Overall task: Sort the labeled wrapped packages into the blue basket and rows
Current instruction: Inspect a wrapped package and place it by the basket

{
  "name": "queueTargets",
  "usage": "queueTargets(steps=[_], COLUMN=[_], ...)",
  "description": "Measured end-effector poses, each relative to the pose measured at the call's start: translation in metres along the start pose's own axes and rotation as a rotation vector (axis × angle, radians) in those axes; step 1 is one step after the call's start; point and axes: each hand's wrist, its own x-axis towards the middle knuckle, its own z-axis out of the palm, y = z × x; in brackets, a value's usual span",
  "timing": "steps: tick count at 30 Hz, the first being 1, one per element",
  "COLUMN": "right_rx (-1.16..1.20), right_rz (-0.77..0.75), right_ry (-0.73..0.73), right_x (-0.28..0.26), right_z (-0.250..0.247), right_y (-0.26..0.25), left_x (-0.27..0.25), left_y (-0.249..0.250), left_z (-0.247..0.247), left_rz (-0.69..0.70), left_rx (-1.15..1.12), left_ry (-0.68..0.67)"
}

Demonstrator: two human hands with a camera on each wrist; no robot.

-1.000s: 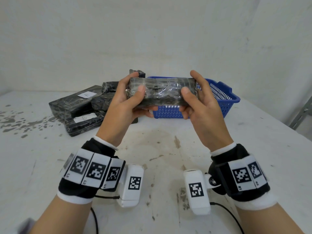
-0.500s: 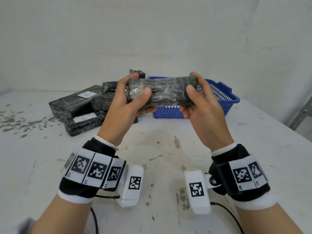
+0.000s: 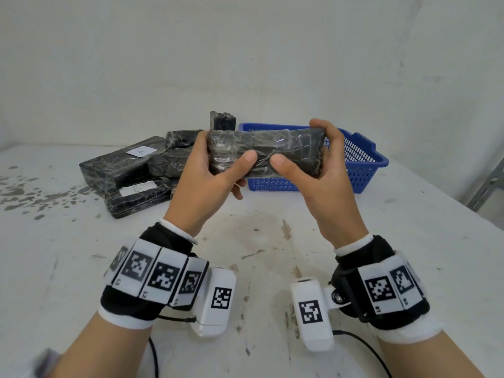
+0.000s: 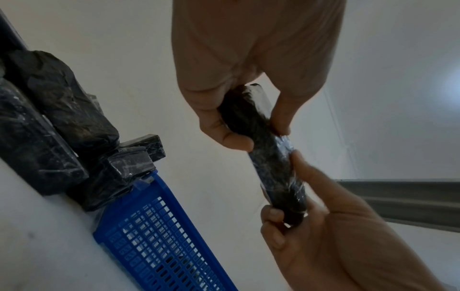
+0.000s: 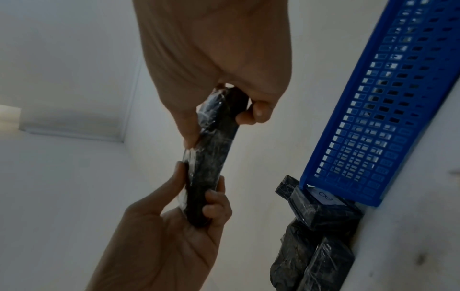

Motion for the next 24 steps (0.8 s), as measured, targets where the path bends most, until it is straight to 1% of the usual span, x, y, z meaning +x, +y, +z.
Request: queueTargets(steps=[4,7,14,19,24], right_rx=[0.028,0.046,0.139,0.084,0.043], right_rz=[-0.009,-0.015,0.037,0.039,-0.021], right_ry=[-0.002,-0.023,-0.032,0.007,0.046], right_x=[-0.0006,-0.0004,0.0004,0.0017,-0.0004], right_z=[-0.0003,-0.0011,-0.0029,-0.0035,0.0019], right_y=[-0.002,-0.0052,-0.0091,-0.0078,-0.0064], left_x=[-0.0001,0.0006,0.0022,0.0034,0.0039], left_y=[0.0001,0.0013,0.0031,0.0027,0.0018], left_z=[0.0009,-0.0008,-0.0034,-0.0035,-0.0025], left_rz=[0.016,-0.005,-0.013,-0.006,0.018], left_rx=[-0.033,-0.121,-0.105,-0.124,-0.131], left_ry=[0.007,0.001,0.028,0.017,0.008])
